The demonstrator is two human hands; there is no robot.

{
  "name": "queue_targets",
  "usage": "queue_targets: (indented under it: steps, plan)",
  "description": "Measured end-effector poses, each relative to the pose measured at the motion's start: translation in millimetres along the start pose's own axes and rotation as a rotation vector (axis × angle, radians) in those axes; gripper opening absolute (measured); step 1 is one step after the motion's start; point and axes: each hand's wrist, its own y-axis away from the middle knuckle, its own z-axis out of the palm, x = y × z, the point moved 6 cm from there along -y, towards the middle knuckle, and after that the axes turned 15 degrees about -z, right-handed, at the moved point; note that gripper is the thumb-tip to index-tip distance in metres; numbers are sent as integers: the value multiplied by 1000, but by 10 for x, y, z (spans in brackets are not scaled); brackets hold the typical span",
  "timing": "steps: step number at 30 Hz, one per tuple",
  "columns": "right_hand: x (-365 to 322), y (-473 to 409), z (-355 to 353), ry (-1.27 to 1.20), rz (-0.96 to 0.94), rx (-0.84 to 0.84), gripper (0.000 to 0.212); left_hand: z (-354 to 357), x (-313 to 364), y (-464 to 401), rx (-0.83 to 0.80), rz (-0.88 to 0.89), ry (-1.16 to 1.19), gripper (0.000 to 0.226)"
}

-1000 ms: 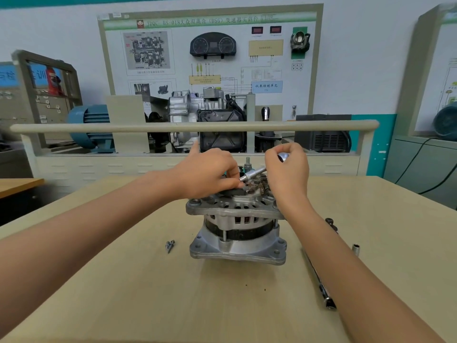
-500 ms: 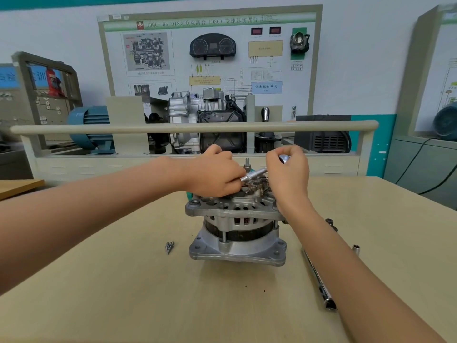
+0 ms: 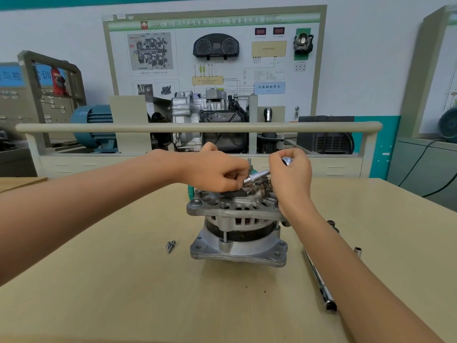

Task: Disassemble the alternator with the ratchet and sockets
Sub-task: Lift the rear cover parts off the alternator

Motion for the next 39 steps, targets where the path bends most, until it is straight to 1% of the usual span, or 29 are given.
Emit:
queue_targets:
  steps: [5,15,18,21,23,26,29,31,33,35,39]
  plan:
    - [6,0,-4,-17,0,7,18,-53,-9,22,9,44,-32,27]
    - [10,1,-14,-2,-1,9,18,-13,-9,-6,7,-5,-89,27]
    - [1,-1,-16,1,-9,10,15,4,29,-10,14,-12,-201,30]
    - [-1,1,-23,11,-14,11,11,6,98,3,83,20,-348,28]
    - [-8,1,-28,15,-20,14,7,14,125,10,110,26,-391,29]
    - [-14,3,-27,18,-24,13,6,20,106,-4,62,-10,-357,31]
    - [-13,1,-21,12,-19,11,11,-23,47,-20,-32,-41,-217,19]
    - [-11,-2,-18,21,-17,6,12,-70,37,-26,-48,-25,-177,15]
    - [-8,0,-16,24,-14,4,15,-97,44,-30,-34,-2,-188,17]
    - [-5,6,-19,11,-12,5,19,-104,60,-37,-3,7,-212,14]
    - [-13,12,-27,10,-15,12,20,-77,65,-39,-46,-76,-253,21]
